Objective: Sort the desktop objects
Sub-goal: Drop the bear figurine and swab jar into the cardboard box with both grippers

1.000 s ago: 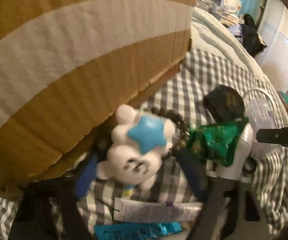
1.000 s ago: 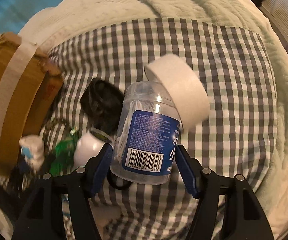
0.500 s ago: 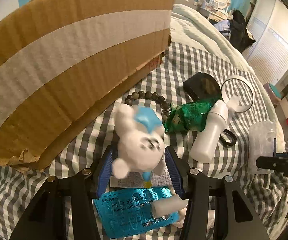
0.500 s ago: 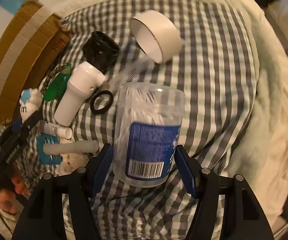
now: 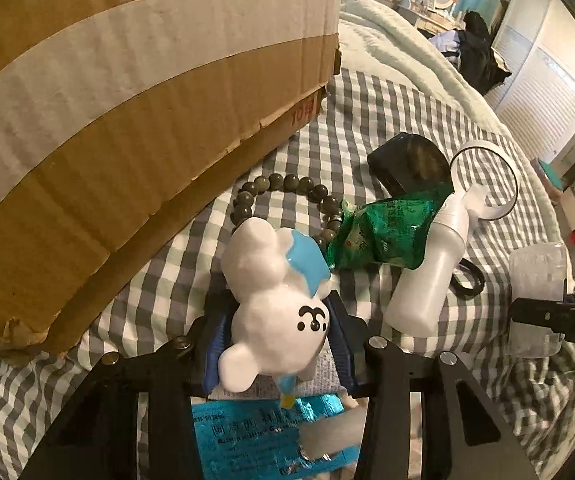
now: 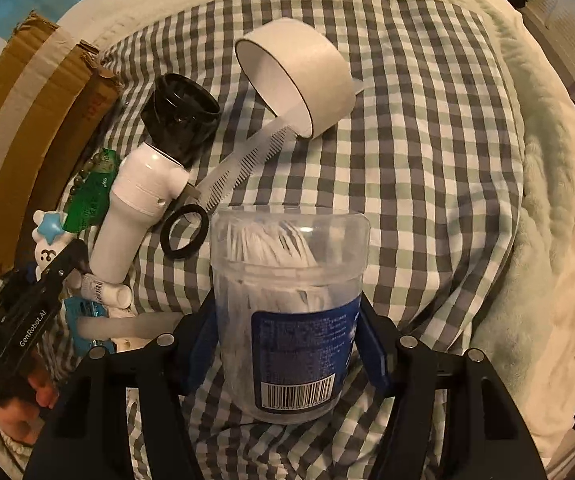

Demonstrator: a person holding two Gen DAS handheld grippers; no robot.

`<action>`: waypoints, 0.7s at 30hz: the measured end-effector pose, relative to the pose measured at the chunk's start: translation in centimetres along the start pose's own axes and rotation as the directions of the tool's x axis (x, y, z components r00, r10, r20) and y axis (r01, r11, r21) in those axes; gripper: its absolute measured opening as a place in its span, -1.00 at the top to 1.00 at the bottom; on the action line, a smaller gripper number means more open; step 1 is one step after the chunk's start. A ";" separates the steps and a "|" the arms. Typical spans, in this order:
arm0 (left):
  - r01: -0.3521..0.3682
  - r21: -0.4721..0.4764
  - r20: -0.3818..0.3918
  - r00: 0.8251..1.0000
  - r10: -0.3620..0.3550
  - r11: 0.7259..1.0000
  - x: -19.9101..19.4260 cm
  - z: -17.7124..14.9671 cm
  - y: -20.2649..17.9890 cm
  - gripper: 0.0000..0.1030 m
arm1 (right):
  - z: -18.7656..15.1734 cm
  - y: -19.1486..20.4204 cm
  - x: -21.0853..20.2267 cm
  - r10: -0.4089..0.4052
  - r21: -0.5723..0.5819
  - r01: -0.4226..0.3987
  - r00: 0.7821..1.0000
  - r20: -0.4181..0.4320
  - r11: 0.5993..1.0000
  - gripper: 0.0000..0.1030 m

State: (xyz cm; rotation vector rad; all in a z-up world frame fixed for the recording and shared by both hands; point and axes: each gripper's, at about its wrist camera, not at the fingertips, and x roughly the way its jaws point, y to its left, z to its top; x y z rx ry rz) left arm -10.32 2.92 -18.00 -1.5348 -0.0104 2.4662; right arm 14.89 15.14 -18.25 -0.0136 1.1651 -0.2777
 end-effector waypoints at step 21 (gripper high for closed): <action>0.059 0.070 0.332 0.940 -0.079 0.996 -24.0 11.9 2.6 0.12 | 2.0 19.8 -24.6 0.171 -0.242 -0.080 0.909 0.381 0.967 -0.19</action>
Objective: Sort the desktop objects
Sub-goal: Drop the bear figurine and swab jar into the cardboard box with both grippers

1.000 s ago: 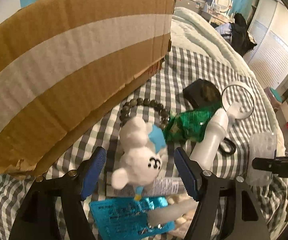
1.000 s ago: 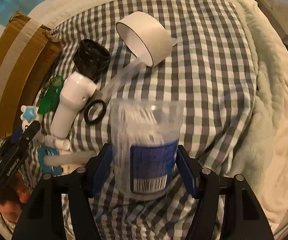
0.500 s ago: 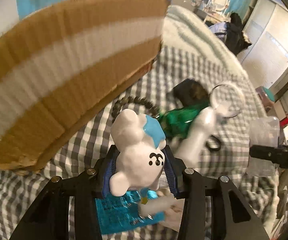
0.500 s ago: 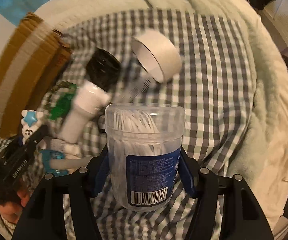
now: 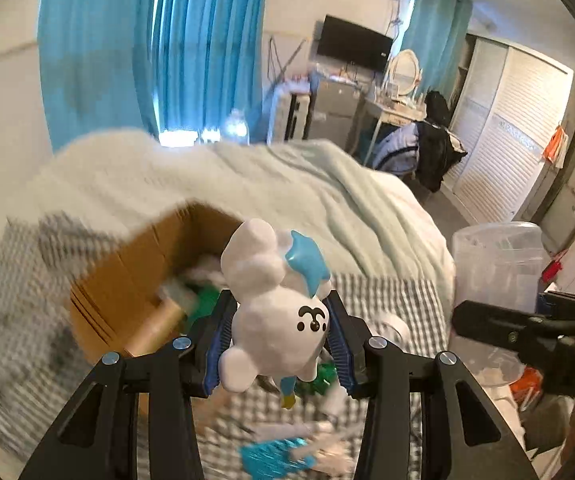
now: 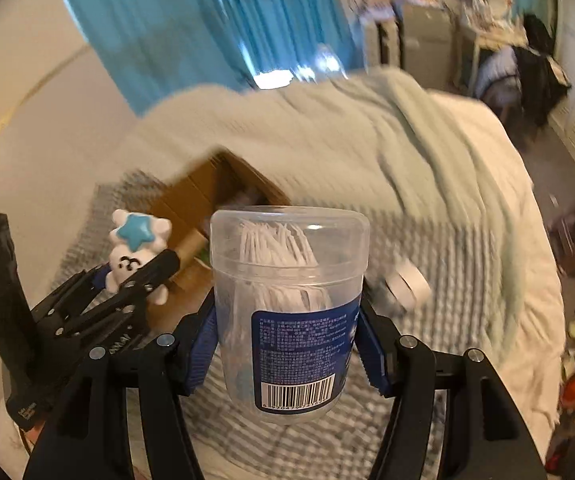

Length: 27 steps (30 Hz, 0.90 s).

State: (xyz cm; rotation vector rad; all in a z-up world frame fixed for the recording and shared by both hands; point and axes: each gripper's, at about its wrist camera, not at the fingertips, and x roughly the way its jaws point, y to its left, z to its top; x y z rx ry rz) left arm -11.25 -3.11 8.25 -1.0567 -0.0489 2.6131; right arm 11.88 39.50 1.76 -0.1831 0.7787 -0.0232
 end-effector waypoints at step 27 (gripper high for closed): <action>-0.240 -0.099 -0.070 0.970 0.234 0.966 8.1 -0.9 14.5 -0.69 | 4.5 4.9 13.9 0.148 0.067 -0.146 0.988 -0.030 0.987 -0.27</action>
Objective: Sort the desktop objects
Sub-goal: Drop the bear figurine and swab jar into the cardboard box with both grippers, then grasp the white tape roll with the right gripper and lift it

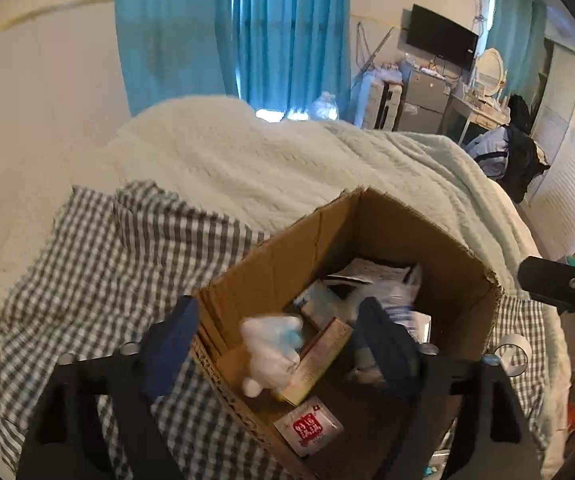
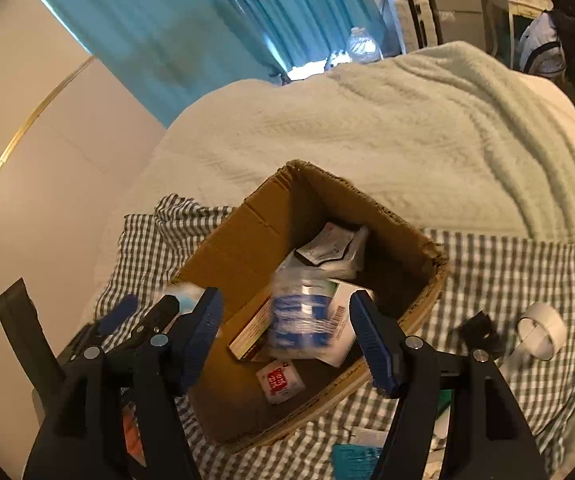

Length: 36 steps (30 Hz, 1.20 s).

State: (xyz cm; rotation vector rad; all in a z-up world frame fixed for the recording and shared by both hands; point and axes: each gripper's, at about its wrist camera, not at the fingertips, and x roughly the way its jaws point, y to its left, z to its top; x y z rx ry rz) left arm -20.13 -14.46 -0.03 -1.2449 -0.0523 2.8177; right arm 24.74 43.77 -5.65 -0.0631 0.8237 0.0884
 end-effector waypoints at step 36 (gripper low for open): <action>0.180 0.291 -0.073 0.983 -0.166 0.940 -1.9 -10.0 -19.2 -0.80 | -9.1 -22.2 -7.3 -0.286 -0.025 0.287 0.958 0.022 0.958 -0.28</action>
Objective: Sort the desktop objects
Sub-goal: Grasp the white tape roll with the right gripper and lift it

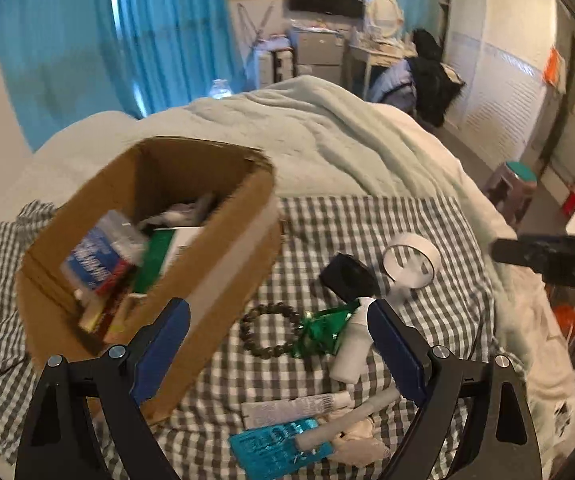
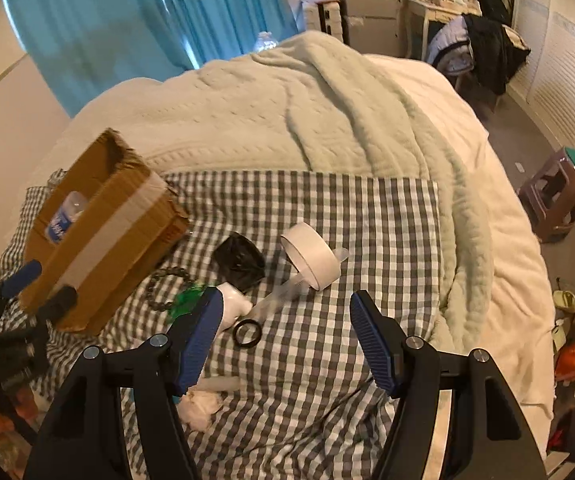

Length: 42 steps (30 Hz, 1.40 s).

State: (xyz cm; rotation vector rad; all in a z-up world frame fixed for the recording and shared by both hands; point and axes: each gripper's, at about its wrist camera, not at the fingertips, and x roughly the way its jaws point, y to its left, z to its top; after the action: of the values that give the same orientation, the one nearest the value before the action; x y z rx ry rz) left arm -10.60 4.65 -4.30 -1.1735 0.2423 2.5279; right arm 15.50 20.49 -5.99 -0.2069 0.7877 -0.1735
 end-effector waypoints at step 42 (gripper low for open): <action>0.296 0.198 -0.120 0.953 -0.277 0.934 7.5 -0.9 -3.5 0.96 | 2.2 -1.1 4.4 -0.066 -0.131 0.078 0.993 0.094 0.988 0.41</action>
State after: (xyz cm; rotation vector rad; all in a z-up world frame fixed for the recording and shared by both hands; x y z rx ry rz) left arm -13.11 9.39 -10.67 -1.1466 0.3314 2.1405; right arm 20.01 18.68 -7.24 -0.3689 0.7040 -0.1784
